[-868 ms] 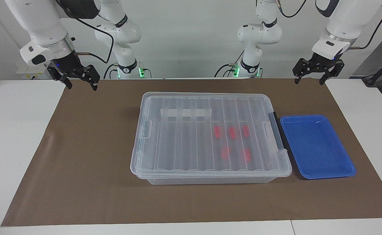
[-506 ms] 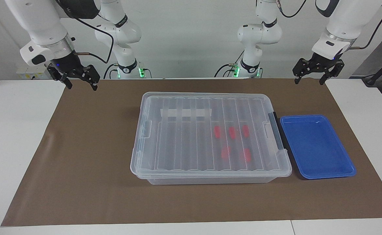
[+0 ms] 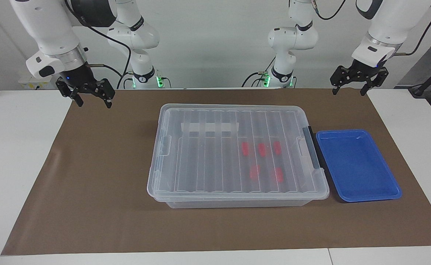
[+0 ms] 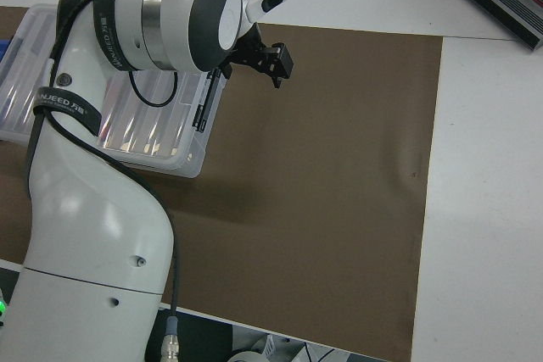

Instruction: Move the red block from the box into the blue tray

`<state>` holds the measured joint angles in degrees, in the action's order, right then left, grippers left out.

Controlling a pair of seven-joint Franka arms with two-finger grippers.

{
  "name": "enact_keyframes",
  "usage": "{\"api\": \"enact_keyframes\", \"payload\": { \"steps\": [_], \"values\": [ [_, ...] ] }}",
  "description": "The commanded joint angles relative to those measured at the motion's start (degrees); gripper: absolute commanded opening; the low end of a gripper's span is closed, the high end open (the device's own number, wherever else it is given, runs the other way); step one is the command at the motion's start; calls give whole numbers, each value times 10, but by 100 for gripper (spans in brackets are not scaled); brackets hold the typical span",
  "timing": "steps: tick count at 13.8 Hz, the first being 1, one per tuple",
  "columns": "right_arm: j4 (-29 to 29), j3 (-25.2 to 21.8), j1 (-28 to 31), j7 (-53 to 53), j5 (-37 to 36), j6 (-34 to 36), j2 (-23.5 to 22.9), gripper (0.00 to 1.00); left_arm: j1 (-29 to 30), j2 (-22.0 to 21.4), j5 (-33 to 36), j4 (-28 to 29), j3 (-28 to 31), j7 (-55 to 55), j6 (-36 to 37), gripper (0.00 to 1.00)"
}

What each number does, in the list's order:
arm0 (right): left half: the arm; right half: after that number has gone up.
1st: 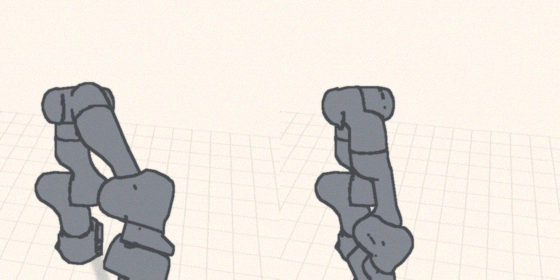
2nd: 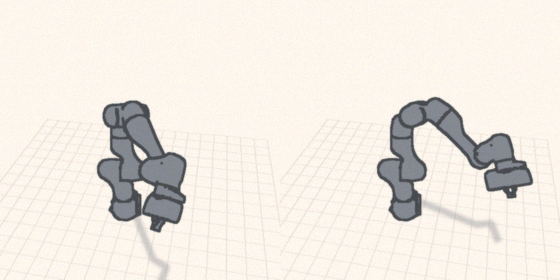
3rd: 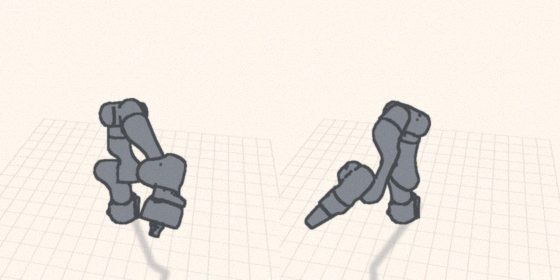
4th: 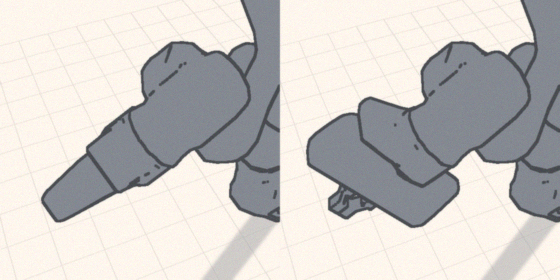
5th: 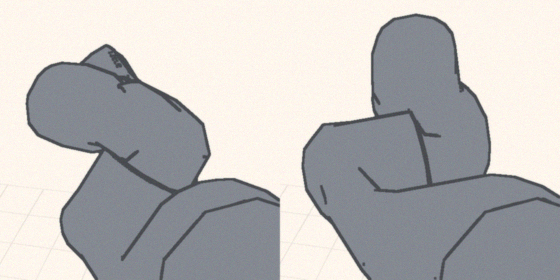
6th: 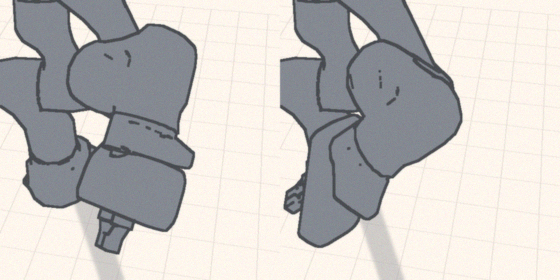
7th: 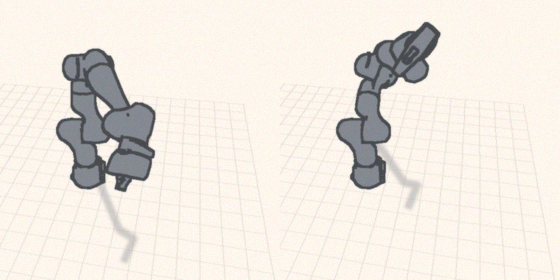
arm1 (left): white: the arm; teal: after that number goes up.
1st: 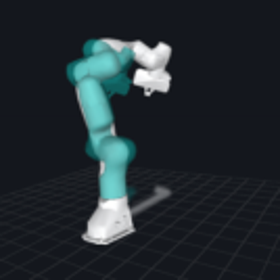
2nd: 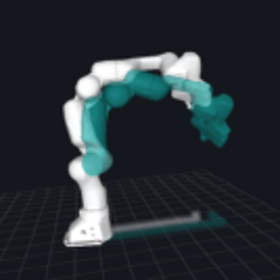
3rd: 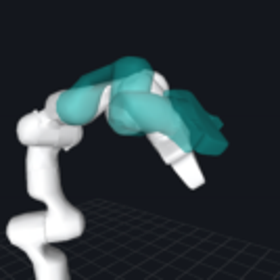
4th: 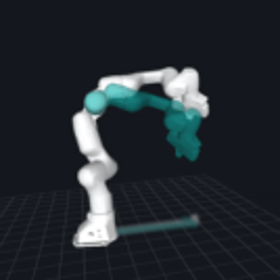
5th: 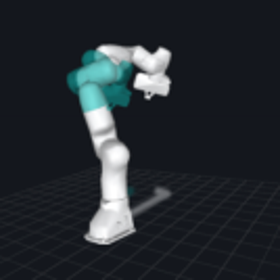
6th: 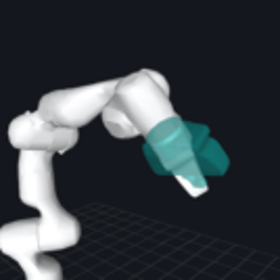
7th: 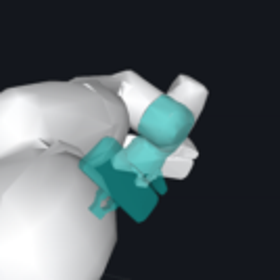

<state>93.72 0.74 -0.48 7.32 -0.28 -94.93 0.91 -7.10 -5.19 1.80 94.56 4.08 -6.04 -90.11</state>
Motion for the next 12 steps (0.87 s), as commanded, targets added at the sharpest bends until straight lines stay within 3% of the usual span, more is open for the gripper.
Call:
{"api": "enact_keyframes", "payload": {
  "steps": [1, 7, 12],
  "values": [
    [43, 34, 13, 35, -2, -45, 13, 100, 5, -5, -7, 1, -1, 2, 7, 100],
    [78, 123, 11, 126, -3, -138, -15, 99, 5, -5, -7, 1, -1, 2, 7, 100],
    [92, 144, 6, 149, -41, -160, -50, 99, 5, -5, -7, 1, -1, 2, 8, 100]
  ]
}}
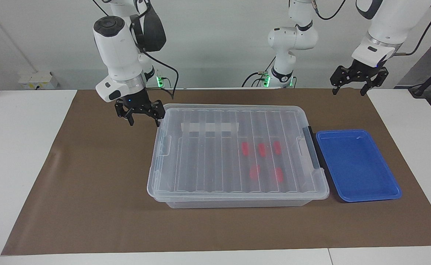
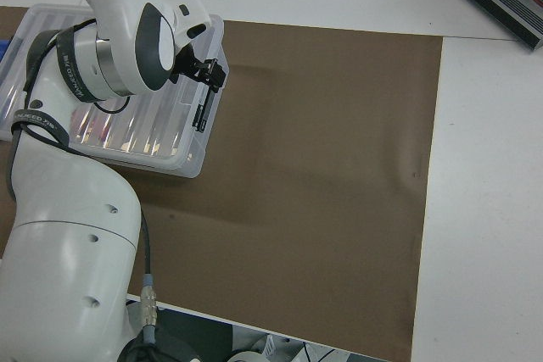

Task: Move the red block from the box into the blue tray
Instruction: 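Reach the right gripper to the edge of the clear lid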

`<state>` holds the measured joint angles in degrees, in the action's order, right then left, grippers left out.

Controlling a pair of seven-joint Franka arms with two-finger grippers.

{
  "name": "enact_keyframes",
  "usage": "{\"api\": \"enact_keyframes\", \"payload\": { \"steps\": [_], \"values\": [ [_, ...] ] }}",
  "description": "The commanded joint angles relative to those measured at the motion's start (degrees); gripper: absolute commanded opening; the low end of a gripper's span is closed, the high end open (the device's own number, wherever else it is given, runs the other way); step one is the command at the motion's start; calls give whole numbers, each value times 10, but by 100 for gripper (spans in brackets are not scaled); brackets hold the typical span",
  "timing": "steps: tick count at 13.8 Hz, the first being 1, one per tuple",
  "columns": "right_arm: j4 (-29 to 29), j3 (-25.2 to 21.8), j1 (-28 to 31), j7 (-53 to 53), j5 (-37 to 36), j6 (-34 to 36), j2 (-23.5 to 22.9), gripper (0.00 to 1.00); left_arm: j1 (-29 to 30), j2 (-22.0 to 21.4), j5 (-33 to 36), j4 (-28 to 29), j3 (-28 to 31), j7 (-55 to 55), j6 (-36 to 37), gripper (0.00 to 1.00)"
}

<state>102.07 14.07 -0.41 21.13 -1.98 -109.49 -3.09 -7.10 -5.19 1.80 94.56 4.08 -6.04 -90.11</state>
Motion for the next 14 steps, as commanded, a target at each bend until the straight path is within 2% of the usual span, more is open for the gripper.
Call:
{"api": "enact_keyframes", "payload": {
  "steps": [1, 6, 14],
  "values": [
    [8, 11, 5, 11, -26, -16, -17, 99, 5, -5, -7, 1, -1, 2, 8, 100],
    [9, 11, 0, 11, -26, -54, -57, 99, 5, -5, -7, 1, -1, 2, 8, 100],
    [12, 6, -6, -20, -30, -54, -66, 98, 5, -5, -7, 1, -1, 2, 8, 100]
  ]
}}
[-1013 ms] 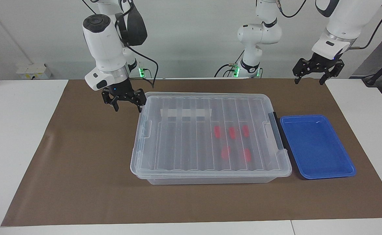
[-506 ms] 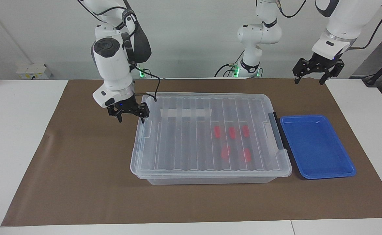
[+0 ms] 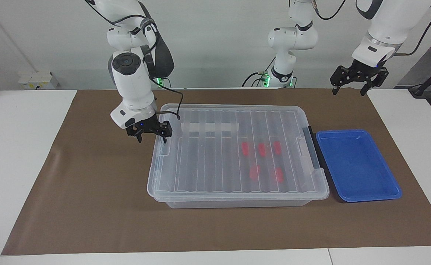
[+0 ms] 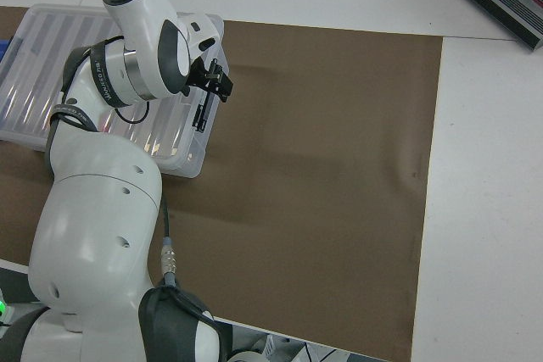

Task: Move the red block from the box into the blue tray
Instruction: 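Reach the right gripper to the edge of the clear lid, then slide the clear lid away from the tray with the right gripper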

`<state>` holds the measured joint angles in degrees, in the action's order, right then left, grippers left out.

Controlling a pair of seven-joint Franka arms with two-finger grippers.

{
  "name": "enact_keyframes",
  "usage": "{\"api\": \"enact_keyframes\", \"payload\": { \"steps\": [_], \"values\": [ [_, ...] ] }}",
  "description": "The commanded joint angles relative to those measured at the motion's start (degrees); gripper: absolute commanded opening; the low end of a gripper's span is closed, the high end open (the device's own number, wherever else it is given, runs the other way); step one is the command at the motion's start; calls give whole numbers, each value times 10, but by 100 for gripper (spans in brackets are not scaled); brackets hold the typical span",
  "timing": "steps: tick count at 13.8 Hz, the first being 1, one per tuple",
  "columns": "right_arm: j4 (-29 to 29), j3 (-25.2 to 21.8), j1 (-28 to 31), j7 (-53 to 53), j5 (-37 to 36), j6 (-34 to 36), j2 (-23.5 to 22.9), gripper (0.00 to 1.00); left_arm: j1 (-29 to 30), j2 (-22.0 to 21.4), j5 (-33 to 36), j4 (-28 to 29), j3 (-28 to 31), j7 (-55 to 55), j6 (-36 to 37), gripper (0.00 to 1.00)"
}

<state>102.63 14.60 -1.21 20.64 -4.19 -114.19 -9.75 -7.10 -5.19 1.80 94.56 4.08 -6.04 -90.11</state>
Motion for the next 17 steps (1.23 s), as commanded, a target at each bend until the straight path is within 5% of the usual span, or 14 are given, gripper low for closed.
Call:
{"api": "enact_keyframes", "payload": {
  "steps": [1, 14, 17],
  "values": [
    [6, -4, 0, -17, -8, -5, 1, 98, 5, -5, -7, 1, -1, 2, 7, 100],
    [4, -83, -2, -164, -6, 10, 1, 98, 5, -5, -7, 1, -1, 2, 7, 100],
    [-1, -135, -21, -233, -3, 12, -1, 98, 5, -5, -7, 1, -2, 2, 7, 100]
  ]
}}
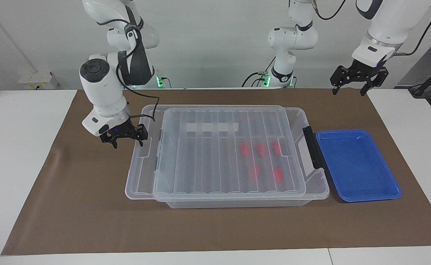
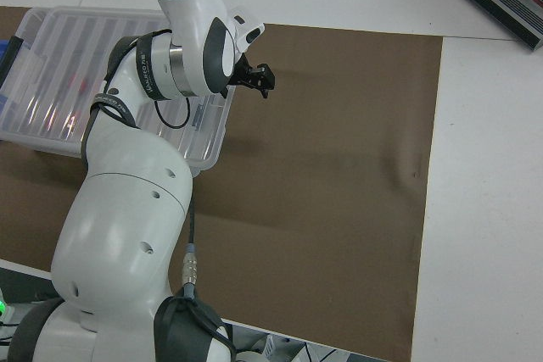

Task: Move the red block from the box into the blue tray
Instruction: 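Slide the clear lid away from the tray with the right gripper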

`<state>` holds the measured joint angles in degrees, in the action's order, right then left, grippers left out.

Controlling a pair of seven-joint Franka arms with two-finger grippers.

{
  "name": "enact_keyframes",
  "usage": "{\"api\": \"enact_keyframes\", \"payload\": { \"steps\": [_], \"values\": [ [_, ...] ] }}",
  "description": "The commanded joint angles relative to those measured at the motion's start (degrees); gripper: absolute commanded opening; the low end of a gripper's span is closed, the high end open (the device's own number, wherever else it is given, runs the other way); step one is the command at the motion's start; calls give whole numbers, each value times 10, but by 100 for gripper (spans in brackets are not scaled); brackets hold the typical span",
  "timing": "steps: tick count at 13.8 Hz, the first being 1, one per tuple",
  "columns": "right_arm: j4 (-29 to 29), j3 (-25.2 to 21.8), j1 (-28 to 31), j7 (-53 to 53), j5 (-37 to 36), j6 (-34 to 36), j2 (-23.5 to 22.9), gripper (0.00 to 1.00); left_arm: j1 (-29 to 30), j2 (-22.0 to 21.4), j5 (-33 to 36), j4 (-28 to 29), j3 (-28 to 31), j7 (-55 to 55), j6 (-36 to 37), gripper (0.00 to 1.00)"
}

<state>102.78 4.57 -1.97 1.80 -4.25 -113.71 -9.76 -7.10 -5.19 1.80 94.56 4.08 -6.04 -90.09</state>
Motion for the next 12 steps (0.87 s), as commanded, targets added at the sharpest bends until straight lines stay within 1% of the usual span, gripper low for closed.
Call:
{"api": "enact_keyframes", "payload": {
  "steps": [1, 5, 10, 11, 12],
  "values": [
    [-2, -41, -14, -63, -1, 9, -1, 98, 5, -5, -7, 1, -1, 2, 7, 100],
    [-2, -75, -11, -133, 4, 14, -1, 98, 5, -5, -7, 1, -1, 2, 7, 100],
    [-10, -122, -9, -253, 6, 28, -2, 98, 5, -4, -7, 0, -2, 6, -2, 100],
    [-16, -130, -8, -274, 10, 34, -3, 98, 2, -4, -7, 1, -3, 31, -5, 100],
    [-18, -139, -8, -297, 11, 38, -3, 98, -5, -4, -8, 6, -6, 107, -37, 100]
  ]
}}
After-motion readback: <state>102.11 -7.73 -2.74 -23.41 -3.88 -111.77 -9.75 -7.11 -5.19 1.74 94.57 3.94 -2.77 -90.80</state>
